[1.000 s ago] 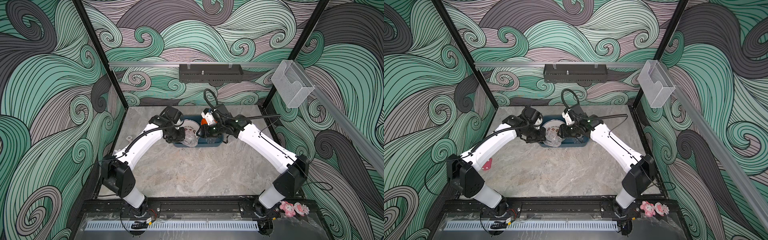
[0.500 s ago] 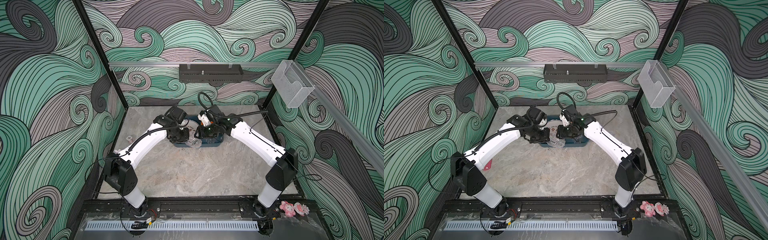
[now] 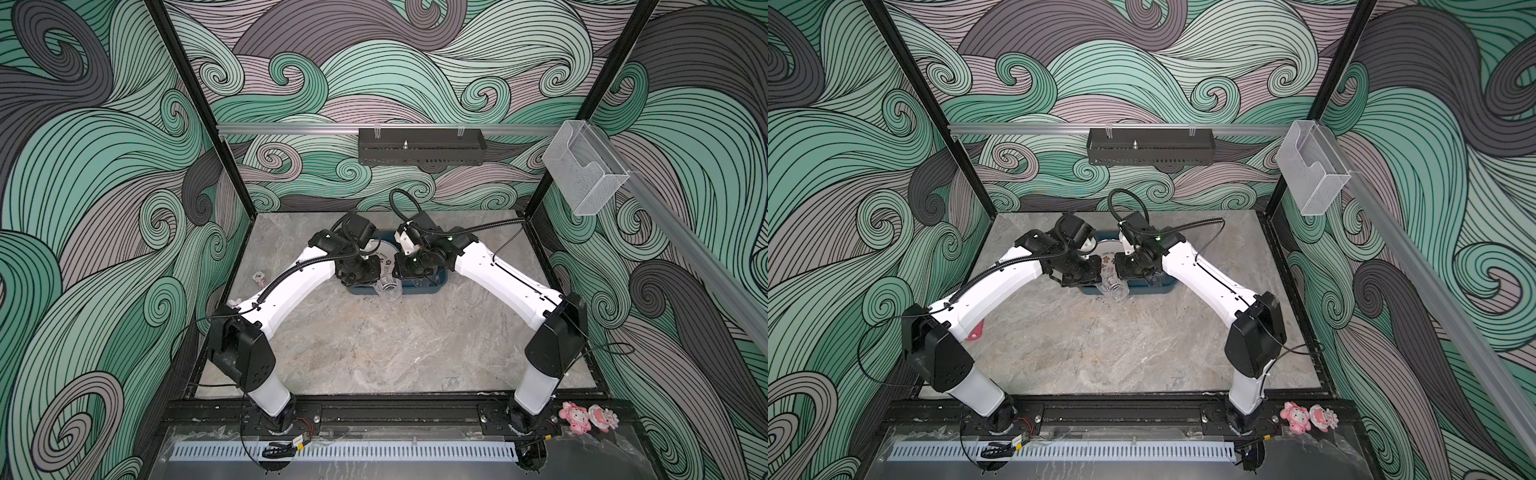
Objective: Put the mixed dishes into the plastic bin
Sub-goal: 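Grip the clear cup with the right gripper and open the left gripper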
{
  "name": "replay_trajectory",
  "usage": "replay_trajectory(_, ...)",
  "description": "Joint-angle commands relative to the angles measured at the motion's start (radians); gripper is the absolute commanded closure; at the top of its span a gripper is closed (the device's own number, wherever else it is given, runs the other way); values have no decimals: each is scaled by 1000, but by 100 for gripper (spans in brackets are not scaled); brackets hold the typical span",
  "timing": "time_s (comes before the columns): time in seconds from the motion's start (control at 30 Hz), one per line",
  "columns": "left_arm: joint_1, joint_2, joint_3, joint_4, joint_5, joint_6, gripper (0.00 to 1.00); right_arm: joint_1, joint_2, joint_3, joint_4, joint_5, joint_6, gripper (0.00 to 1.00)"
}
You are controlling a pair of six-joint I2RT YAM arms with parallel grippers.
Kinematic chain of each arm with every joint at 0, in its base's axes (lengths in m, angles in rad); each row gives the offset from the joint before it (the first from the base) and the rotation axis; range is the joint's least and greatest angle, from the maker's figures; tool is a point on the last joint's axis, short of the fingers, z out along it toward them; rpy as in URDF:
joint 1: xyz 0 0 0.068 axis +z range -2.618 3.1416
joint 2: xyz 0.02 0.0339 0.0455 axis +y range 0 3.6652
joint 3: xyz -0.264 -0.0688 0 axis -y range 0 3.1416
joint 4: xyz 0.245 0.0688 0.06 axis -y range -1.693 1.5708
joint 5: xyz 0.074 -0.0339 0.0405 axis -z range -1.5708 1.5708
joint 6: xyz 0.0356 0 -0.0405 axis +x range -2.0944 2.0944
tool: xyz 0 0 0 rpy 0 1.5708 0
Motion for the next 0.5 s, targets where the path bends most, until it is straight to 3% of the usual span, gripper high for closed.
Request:
replay_trajectory(0.0, -6, -42, 57, 13, 37, -12, 99, -10, 3, 4, -21, 63, 11, 88)
replay_trajectory(0.27, -6, -71, 52, 23, 38, -24, 93, -10, -17, -16, -20, 120, 4, 100)
replay_trajectory(0.47, -6, -91, 35, 40, 38, -33, 89, -15, -37, -32, -20, 159, -2, 100)
